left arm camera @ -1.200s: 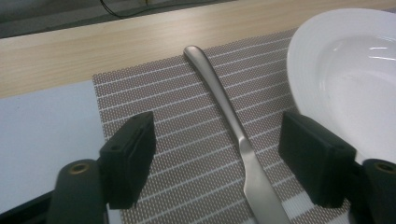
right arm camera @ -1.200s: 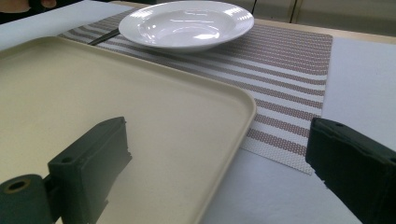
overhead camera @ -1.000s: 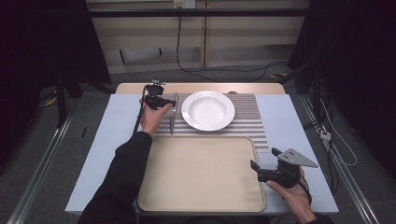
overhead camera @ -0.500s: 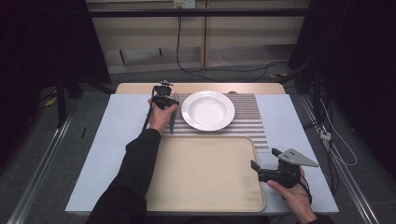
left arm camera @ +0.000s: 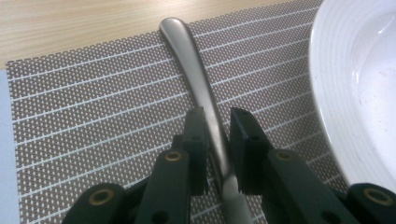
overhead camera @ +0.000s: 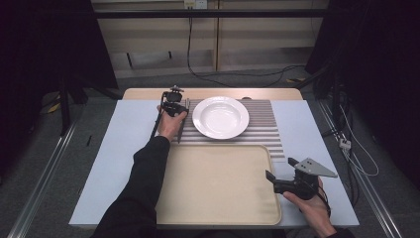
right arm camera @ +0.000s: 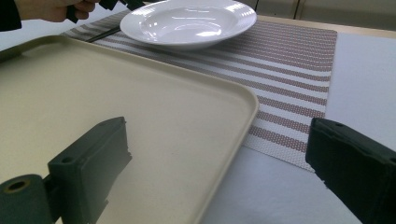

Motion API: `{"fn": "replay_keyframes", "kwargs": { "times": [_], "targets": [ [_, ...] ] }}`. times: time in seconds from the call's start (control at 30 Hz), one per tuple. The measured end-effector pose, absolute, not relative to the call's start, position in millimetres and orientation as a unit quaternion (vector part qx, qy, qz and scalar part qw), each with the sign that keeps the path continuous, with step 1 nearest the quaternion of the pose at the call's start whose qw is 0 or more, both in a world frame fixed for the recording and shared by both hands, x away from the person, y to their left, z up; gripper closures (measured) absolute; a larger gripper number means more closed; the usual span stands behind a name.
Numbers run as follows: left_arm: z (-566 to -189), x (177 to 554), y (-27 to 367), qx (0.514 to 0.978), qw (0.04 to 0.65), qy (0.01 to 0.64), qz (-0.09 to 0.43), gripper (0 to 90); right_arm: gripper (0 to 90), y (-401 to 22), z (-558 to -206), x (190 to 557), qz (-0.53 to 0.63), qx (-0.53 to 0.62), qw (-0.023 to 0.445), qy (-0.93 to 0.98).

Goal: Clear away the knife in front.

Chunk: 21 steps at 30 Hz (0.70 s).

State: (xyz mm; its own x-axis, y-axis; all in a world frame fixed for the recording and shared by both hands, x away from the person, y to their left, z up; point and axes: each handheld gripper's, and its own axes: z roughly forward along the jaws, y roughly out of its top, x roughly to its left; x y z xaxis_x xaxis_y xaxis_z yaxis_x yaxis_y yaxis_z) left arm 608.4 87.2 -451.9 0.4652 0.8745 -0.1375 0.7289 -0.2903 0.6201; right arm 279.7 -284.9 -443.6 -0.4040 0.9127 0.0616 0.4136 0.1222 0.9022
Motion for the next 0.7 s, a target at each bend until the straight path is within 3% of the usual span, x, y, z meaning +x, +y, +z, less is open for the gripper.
{"fn": "replay_keyframes", "kwargs": {
  "times": [0.33,0.7],
  "targets": [
    [-445.2,605.0,95.0,0.824,0.275,0.484,0.108,79.4,6.0,-284.7,-444.3,280.5,0.459,0.475,0.270,0.701],
    [-447.8,607.6,93.1,0.818,0.283,0.488,0.115,76.3,6.0,-284.1,-444.3,281.1,0.459,0.475,0.268,0.701]
  ]
}}
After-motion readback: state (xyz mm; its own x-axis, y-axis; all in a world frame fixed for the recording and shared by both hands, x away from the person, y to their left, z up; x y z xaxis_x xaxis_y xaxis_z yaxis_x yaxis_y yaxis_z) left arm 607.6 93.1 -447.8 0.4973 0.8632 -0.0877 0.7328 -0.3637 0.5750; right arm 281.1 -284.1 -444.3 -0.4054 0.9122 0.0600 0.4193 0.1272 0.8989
